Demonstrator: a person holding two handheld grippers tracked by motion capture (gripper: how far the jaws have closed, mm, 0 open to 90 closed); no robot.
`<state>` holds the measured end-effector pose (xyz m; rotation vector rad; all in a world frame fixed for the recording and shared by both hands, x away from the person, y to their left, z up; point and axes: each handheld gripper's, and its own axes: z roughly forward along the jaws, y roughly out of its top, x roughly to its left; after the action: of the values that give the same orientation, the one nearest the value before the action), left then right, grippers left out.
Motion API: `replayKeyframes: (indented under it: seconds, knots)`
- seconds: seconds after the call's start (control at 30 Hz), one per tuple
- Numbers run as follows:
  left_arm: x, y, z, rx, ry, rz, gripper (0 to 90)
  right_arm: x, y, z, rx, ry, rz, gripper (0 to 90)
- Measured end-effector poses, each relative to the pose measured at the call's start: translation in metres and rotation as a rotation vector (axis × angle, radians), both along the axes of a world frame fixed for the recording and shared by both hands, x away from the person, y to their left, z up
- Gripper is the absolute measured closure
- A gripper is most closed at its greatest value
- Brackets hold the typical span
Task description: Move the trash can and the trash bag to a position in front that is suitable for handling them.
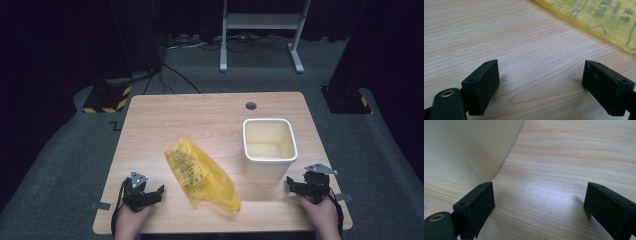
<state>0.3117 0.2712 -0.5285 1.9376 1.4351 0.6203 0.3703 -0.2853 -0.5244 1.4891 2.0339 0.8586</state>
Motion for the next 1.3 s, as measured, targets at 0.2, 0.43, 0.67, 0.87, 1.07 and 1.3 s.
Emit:
replayKeyframes:
  seconds: [0.2,0.43,0.67,0.87,1.07,1.3]
  knots:
    - [0.0,0.0,0.0,-0.001,0.001,-0.002,14.3,0.0,0.0,0.0,0.003,-0.001,0.0,9.2]
    - [0.001,0.0,0.0,-0.001,0.001,-0.004,14.3,0.0,0.0,0.0,0.003,-0.001,0.001,9.4]
    - [-0.001,0.001,0.0,-0.002,-0.002,-0.003,15.0,0.0,0.0,0.0,0.0,-0.002,0.006,9.8]
    - [-0.003,-0.007,0.009,-0.047,-0.006,-0.03,14.9,-0.01,-0.002,0.005,-0.012,-0.045,-0.004,11.8]
    - [-0.009,-0.038,0.025,-0.018,-0.091,-0.101,19.2,-0.01,-0.005,0.001,-0.007,-0.018,0.005,12.8]
    - [-0.002,-0.08,0.028,0.016,-0.108,-0.207,38.4,-0.009,-0.004,0.001,-0.002,-0.009,0.013,13.2]
